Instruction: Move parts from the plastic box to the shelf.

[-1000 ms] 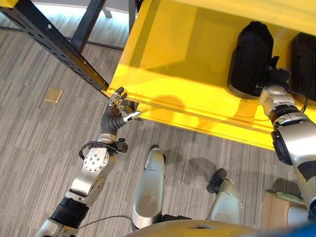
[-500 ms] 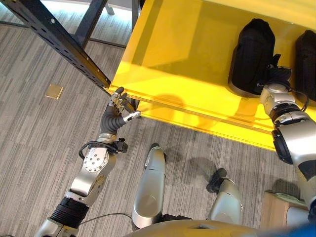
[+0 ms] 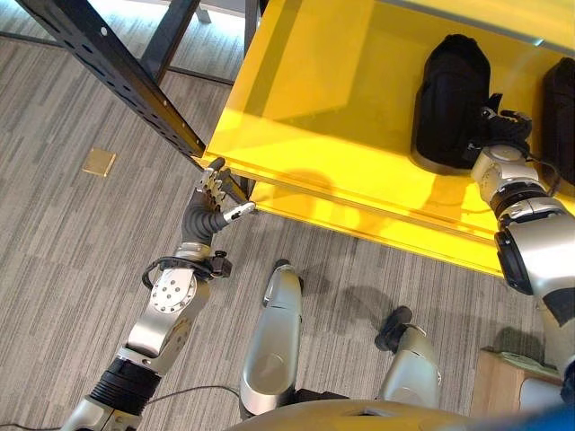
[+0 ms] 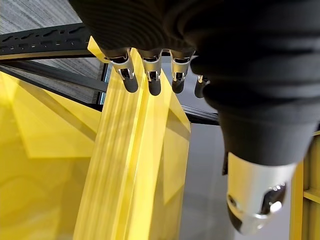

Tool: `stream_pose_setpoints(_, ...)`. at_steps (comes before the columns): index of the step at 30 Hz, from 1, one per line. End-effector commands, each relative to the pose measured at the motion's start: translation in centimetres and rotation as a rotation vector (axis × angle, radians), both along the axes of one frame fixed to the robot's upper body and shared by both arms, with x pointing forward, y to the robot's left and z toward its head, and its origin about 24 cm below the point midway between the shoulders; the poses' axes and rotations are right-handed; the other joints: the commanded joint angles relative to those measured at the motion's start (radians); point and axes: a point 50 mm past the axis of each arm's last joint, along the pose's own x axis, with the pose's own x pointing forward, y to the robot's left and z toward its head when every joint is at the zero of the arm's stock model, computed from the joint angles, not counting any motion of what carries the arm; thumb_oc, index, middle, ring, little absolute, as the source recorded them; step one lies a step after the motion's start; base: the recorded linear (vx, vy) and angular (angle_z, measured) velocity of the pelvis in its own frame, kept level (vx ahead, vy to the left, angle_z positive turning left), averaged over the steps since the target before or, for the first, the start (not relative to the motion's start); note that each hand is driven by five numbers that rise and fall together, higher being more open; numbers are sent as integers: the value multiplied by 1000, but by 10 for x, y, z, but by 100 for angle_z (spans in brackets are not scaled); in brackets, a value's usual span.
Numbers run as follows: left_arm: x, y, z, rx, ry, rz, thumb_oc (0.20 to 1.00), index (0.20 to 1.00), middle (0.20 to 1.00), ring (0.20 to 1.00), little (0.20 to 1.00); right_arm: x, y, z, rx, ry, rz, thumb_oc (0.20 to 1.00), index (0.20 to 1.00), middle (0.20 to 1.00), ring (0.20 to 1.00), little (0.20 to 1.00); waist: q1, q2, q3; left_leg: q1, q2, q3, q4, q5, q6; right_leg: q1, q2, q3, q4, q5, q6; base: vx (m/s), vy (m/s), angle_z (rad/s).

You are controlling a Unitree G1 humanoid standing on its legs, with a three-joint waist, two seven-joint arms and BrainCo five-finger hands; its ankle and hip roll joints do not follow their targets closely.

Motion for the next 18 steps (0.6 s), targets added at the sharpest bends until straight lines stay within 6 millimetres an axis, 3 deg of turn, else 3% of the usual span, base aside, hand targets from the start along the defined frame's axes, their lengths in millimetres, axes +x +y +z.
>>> stream_pose_setpoints(1,-3,2,30,21,-164,-4,1000,1000,1000,1000,1000,8,8,43,53,-179,0,1000,1000,1000,1000,1000,6,8,16,-49,16,-5,-59,82,15,76,29,40,170,-147,-29,0,0,0)
stream_pose_setpoints(18,-6,11,30,23,-155,31,1000,1000,1000,1000,1000,15,33,65,-36,-259,79,1000,1000,1000,1000,1000,-18,-1,22,-50,27,2,-54,85,12,69,38,55,170,-144,-31,-5,1,-1)
